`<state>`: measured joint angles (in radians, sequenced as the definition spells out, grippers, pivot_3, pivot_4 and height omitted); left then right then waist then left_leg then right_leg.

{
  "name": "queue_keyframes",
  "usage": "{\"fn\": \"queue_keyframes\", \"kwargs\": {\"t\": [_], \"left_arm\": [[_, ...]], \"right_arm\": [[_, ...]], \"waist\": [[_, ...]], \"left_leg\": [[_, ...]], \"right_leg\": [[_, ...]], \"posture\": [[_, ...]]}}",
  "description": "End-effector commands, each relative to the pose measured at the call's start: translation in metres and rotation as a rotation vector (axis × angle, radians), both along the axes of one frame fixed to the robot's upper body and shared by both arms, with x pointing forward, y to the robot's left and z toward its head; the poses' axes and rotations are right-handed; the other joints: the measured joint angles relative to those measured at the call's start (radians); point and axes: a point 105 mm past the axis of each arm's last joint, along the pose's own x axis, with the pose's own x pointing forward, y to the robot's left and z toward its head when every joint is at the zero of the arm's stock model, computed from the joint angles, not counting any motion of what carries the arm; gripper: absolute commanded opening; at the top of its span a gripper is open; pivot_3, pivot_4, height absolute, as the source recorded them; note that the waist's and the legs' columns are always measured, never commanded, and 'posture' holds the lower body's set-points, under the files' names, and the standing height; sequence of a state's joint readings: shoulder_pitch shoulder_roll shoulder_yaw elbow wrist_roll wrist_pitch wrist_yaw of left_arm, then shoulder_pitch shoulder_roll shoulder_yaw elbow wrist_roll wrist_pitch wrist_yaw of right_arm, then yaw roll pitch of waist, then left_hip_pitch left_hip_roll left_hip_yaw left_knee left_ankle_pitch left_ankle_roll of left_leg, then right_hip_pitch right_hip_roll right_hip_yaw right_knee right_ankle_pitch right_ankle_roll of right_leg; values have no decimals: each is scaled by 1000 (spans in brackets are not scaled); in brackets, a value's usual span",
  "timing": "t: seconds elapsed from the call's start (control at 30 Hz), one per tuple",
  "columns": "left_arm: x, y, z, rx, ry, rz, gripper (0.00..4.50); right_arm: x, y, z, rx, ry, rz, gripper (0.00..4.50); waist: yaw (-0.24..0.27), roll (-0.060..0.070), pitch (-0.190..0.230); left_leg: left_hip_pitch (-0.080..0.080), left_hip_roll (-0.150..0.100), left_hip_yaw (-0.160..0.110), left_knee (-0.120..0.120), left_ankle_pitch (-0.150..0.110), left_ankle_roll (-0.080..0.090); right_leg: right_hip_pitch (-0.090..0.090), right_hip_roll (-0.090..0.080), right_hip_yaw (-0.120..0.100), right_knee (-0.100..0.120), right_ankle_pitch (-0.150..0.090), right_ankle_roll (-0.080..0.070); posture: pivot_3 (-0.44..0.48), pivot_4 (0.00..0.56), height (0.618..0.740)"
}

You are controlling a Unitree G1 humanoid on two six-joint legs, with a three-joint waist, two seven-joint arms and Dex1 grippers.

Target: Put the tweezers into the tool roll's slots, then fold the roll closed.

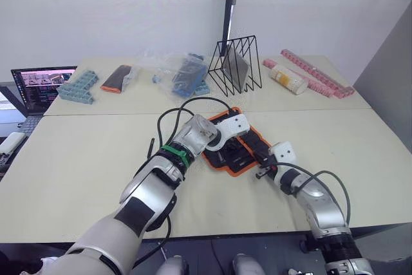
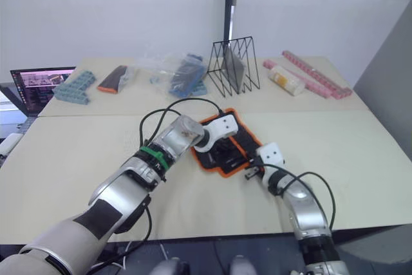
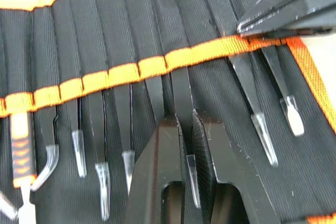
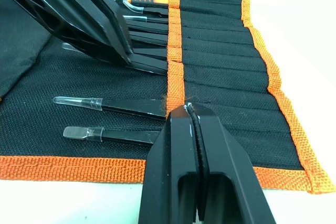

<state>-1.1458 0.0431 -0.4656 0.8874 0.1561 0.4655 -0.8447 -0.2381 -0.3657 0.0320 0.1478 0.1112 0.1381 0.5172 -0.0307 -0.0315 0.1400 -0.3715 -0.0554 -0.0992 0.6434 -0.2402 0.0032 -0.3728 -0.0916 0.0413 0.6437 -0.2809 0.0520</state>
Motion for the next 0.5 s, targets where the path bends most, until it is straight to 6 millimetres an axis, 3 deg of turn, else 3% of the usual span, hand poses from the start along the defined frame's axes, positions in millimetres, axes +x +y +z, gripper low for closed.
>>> {"fn": "queue_keyframes", "kwargs": {"t": [0.03,0.3,0.5], "left_arm": [[7,-12,16,-8,-106,-19,18],[15,-22,15,-9,-235,-1,18],[14,-28,18,-59,-213,-12,18]], "right_arm": [[-8,3,-36,-39,132,1,0],[-9,6,-38,-42,139,7,0],[-10,6,-41,-46,147,8,0]], "waist": [[1,0,0],[3,0,0],[3,0,0]], "left_leg": [[0,0,0,0,0,0],[0,0,0,1,0,0],[0,0,0,1,0,0]], "right_leg": [[0,0,0,0,0,0],[1,0,0,0,0,0],[1,0,0,1,0,0]], "posture": [[0,150,740],[0,150,740],[0,150,740]]}}
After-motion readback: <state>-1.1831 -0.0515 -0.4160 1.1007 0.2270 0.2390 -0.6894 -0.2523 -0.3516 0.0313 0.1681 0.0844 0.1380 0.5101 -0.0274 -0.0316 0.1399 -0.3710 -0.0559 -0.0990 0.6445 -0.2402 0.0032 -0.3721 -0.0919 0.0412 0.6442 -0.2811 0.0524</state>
